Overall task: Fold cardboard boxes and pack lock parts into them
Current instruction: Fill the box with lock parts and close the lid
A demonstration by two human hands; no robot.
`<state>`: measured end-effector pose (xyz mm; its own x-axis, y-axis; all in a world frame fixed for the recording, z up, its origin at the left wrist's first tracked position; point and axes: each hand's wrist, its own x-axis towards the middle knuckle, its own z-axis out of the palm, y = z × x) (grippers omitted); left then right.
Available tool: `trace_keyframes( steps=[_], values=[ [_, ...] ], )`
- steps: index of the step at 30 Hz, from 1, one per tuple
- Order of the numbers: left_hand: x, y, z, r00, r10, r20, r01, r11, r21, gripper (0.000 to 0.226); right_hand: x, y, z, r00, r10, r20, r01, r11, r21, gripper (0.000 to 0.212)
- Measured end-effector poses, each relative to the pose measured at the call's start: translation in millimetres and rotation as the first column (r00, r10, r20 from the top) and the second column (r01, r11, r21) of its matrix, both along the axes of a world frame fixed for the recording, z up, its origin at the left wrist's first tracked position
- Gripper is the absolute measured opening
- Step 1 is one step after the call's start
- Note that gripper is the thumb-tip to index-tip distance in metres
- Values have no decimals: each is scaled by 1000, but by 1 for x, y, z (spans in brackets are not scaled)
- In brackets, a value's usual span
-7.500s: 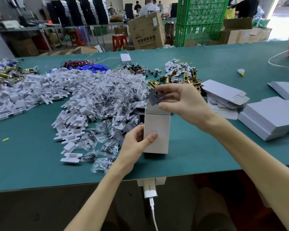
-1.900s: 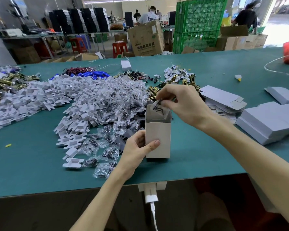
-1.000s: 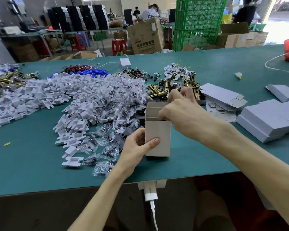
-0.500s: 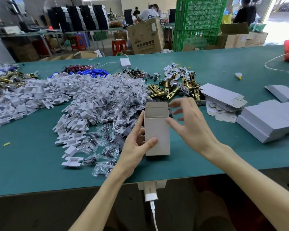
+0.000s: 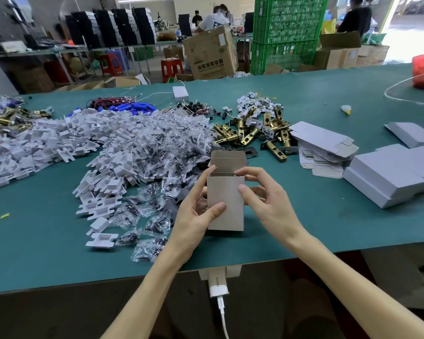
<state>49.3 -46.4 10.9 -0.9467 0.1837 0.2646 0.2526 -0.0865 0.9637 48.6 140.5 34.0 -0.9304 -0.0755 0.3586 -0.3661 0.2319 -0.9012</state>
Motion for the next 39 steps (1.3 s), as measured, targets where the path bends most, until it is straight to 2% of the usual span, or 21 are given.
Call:
trace_keyframes(
  steps=[4, 7, 11, 13, 15, 18, 20, 23, 27, 30, 36, 39],
  values=[
    [0, 0, 1, 998, 45, -42, -46, 999, -24, 65, 4, -6, -5, 1000, 12, -2, -13, 998, -62, 21],
    [2, 4, 0, 988, 104, -116, -113, 991, -76, 49, 9, -16, -12, 998, 64, 26, -60, 987, -148, 25],
    [2, 8, 1, 926, 209, -314, -286, 932, -223, 27, 13, -23, -20, 997, 75, 5, -72, 975, -211, 29],
    [-2, 7, 5, 873, 235, -427, -366, 895, -255, 15, 13, -24, -22, 996, 90, 4, -86, 968, -235, 30],
    [-6, 7, 11, 842, 253, -477, -408, 876, -256, 12, 13, -24, -23, 995, 95, 4, -91, 966, -242, 29],
    [-10, 9, 18, 878, 273, -394, -374, 905, -205, 24, 14, -24, -23, 995, 103, 14, -97, 964, -246, 29],
    [-10, 13, 21, 914, 286, -289, -334, 934, -131, 20, 14, -23, -23, 994, 105, 22, -97, 965, -242, 30],
    [-8, 19, 22, 947, 303, -104, -298, 953, 61, 10, 13, -23, -23, 993, 112, 25, -102, 962, -253, 31],
    [-7, 26, 25, 943, 329, -45, -314, 927, 207, 23, 14, -22, -24, 992, 125, 21, -115, 956, -270, 32],
    [-7, 27, 29, 961, 274, -46, -258, 941, 217, 39, 14, -22, -23, 990, 139, 21, -127, 950, -286, 32],
    [-9, 20, 29, 977, 210, 35, -213, 960, 181, 26, 13, -20, -23, 988, 150, 23, -137, 944, -300, 27],
    [-10, 18, 32, 979, 166, 121, -189, 957, 219, 25, 13, -20, -23, 987, 162, 20, -149, 944, -295, 26]
  ],
)
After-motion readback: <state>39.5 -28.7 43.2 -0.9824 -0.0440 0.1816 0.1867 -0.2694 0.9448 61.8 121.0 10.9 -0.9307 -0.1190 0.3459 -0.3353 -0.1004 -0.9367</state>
